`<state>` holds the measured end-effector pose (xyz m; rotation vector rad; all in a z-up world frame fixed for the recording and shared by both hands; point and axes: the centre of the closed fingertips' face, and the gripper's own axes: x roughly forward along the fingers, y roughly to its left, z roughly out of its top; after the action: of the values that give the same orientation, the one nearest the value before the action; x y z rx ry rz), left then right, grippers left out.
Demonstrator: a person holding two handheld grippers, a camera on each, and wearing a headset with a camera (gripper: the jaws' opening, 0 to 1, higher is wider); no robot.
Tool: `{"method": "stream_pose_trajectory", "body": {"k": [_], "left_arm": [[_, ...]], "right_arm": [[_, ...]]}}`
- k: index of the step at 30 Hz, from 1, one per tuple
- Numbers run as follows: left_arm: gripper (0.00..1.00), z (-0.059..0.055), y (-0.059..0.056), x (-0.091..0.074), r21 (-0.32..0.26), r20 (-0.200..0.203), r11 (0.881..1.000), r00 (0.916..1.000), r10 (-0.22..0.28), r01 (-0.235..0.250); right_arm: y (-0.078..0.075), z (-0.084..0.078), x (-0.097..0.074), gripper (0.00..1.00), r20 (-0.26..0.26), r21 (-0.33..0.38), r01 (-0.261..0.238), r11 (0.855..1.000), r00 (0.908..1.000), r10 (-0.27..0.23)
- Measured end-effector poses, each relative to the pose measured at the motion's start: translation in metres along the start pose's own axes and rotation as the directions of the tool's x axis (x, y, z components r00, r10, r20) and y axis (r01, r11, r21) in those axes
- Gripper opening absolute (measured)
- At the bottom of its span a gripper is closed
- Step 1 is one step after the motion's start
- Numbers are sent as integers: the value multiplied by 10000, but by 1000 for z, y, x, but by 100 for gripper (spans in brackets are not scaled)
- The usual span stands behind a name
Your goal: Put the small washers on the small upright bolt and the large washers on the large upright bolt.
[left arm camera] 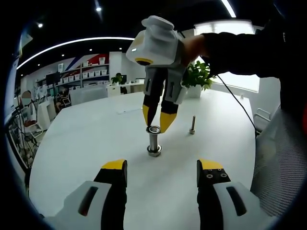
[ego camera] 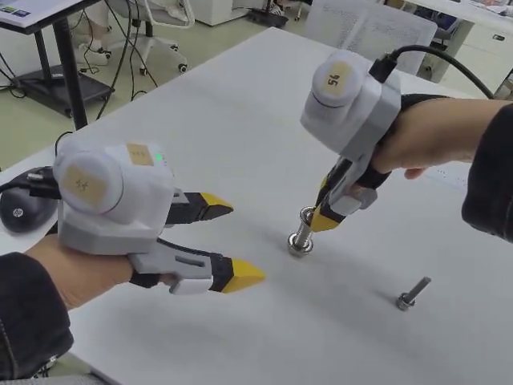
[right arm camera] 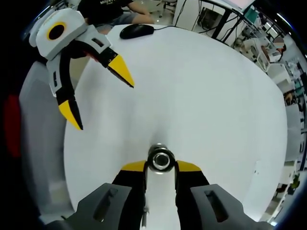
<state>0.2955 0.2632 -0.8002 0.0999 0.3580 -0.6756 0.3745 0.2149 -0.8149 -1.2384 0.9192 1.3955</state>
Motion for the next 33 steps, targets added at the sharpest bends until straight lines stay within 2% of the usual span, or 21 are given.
{"method": "stream_pose_trajectory", "body": {"k": [28, 33], "left_arm": [[57, -2, 2, 0, -43, -47, 10000, 10000, 48, -48], [57, -2, 3, 0, -49, -52, 10000, 10000, 48, -49]], "right_arm": [[2, -2, 24, 23, 21, 226, -200, 9995, 9998, 200], [1, -4, 33, 23, 17, 325, -275, 9991, 9996, 274]]}}
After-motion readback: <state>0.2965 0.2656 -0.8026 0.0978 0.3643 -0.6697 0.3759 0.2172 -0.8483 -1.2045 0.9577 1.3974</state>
